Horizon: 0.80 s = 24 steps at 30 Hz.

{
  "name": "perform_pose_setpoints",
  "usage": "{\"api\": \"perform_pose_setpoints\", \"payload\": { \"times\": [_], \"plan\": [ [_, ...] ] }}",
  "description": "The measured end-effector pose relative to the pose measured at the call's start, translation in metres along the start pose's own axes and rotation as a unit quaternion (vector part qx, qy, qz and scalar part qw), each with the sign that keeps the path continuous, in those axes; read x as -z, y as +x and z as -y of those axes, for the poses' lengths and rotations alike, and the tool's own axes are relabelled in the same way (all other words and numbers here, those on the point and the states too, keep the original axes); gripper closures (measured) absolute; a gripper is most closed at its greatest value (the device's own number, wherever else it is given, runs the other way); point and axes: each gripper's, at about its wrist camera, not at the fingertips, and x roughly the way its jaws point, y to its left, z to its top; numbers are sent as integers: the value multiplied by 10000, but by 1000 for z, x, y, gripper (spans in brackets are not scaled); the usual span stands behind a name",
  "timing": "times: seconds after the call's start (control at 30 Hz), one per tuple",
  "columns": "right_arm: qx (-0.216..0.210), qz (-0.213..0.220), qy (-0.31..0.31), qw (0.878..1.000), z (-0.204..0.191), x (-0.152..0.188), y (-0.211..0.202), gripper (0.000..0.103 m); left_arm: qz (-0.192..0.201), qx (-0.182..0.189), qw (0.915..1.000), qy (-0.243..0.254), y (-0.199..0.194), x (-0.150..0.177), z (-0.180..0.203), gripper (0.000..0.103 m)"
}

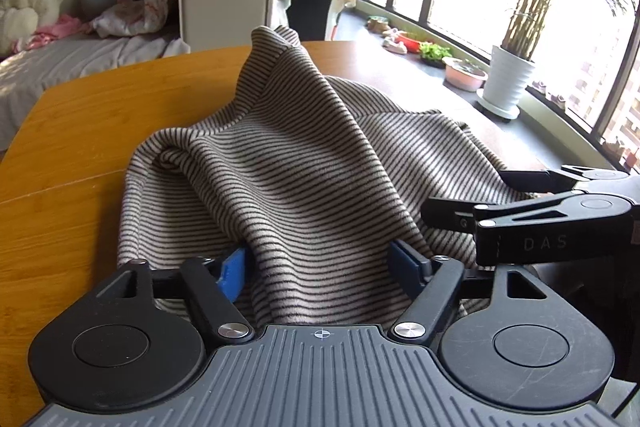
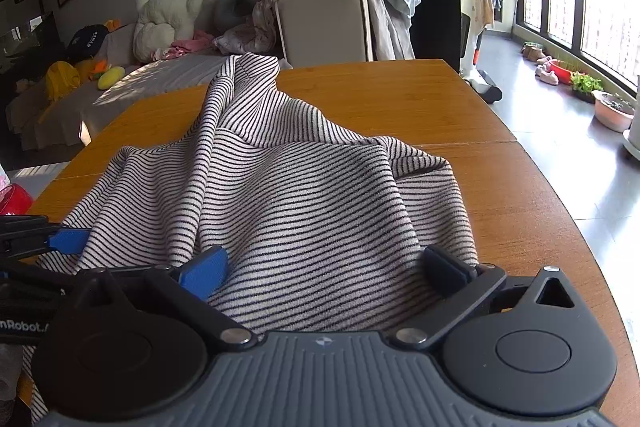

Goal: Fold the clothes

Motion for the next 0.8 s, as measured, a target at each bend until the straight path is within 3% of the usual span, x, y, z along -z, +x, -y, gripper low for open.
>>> {"api": "perform_pose_setpoints", "payload": {
  "times": [0.07,0.13,0.23,0.47,0.7,0.8],
  "plan": [
    [-39,16,41,10000,2,1,-1,0,31,-103,9999,-38,4,-5,-2,63],
    [-29,12,31,10000,2,1,-1,0,39,-112,9999,-111,7,-13,-7,78],
    [28,-18,-30,10000,0,2,0,0,67,-50,9996,-287,10,-24,-20,87],
    [19,-51,-40,10000,0,-2,0,0,456,-514,9953,-690,8,-52,-72,89],
    [102,-218,-148,9996,-3,-5,5,0,696,-1017,9852,-1193,9,-76,-137,90],
    [183,-324,-123,9992,-5,-10,8,0,615,-986,9857,-1220,13,-69,-144,87]
  ]
}}
